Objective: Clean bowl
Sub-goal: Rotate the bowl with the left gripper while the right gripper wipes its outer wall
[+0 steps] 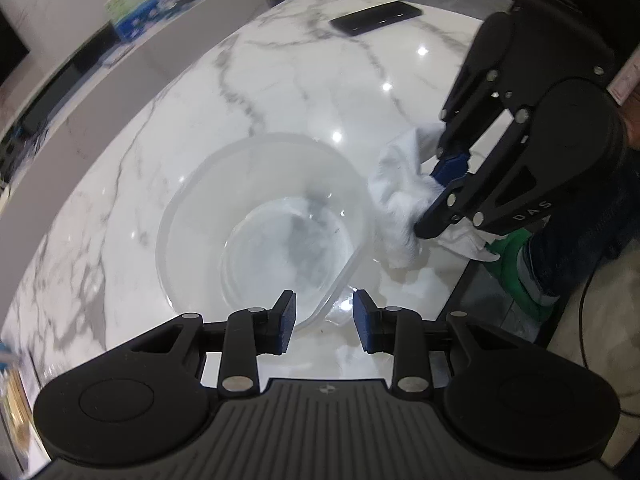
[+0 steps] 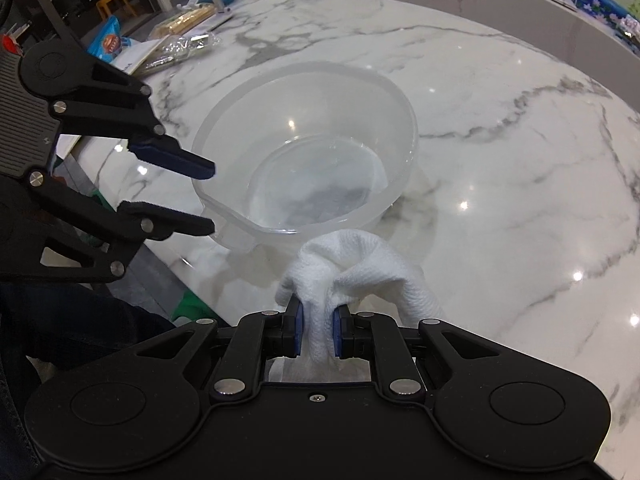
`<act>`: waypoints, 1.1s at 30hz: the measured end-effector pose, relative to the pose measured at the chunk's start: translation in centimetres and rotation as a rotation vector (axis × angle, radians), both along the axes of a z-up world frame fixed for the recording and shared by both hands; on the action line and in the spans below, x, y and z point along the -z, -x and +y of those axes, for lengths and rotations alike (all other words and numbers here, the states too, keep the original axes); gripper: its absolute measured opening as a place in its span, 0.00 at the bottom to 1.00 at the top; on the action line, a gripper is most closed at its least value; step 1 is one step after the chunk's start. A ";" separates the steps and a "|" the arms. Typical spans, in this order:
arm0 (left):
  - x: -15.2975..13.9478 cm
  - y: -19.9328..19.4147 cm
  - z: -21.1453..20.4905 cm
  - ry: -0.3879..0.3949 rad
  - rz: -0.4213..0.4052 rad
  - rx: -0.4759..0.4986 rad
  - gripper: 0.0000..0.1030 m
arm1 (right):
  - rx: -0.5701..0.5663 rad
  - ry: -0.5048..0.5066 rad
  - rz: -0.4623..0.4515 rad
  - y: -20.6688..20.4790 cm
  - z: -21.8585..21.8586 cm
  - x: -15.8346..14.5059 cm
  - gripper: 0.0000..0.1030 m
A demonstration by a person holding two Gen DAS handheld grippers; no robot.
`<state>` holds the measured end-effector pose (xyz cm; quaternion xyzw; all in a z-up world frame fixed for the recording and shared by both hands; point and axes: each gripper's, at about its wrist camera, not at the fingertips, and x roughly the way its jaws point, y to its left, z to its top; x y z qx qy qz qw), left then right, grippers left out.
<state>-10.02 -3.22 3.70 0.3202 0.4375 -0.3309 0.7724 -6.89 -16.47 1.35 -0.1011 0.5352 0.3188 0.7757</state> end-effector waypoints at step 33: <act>1.4 -2.0 -1.7 0.009 0.021 0.059 0.10 | 0.014 0.007 -0.006 -0.2 0.1 0.4 0.12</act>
